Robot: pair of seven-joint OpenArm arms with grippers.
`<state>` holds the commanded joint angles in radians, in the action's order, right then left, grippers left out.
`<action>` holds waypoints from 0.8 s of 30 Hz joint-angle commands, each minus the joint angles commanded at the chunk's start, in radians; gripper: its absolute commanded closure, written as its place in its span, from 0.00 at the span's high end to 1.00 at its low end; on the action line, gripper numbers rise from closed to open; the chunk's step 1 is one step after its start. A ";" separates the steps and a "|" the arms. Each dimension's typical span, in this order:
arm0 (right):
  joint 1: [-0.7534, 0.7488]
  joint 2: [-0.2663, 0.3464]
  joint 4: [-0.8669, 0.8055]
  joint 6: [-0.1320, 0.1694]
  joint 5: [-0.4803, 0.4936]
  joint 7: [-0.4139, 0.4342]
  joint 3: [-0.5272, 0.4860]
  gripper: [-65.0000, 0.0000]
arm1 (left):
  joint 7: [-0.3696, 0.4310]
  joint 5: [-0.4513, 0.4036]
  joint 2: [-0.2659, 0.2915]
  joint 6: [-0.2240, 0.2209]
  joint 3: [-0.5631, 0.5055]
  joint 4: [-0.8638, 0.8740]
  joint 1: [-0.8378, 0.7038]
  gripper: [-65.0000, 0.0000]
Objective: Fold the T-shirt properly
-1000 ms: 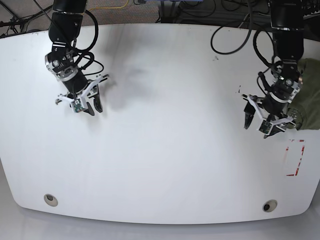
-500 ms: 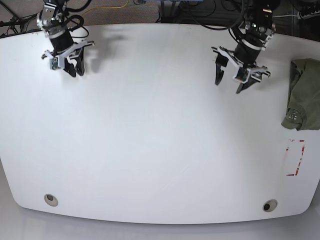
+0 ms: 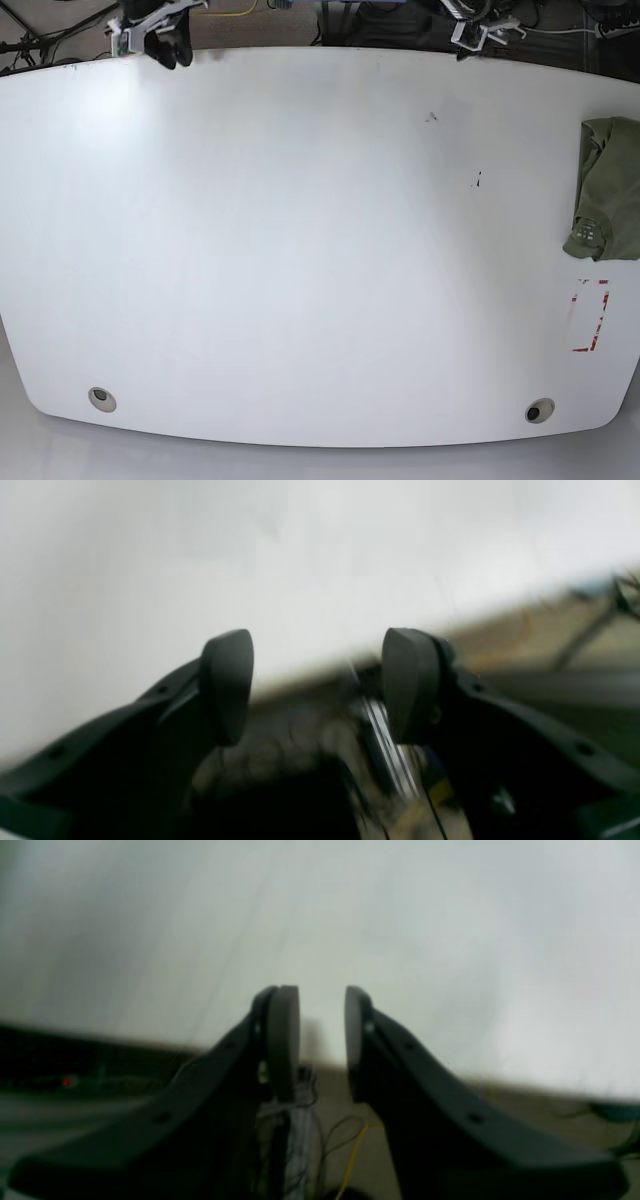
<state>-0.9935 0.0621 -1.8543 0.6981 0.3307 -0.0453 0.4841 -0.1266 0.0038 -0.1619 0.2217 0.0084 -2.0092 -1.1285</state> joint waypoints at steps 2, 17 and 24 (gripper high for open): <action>-0.037 -0.026 -0.003 0.000 -0.002 0.000 0.000 0.22 | 0.000 0.000 0.009 0.000 -0.003 0.006 -0.035 0.58; 0.015 -0.035 0.348 0.000 -0.213 0.000 -0.032 0.22 | 0.000 -0.002 0.041 -0.002 -0.057 0.387 0.081 0.58; 0.160 0.012 0.660 0.000 -0.253 0.046 -0.068 0.22 | 0.000 0.000 0.078 -0.002 -0.058 0.718 0.288 0.58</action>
<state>-0.8339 0.0744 -1.1945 0.6981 0.0775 0.0008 0.4166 -0.1266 0.0038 -0.0836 0.2202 -0.0499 -1.2912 -0.8401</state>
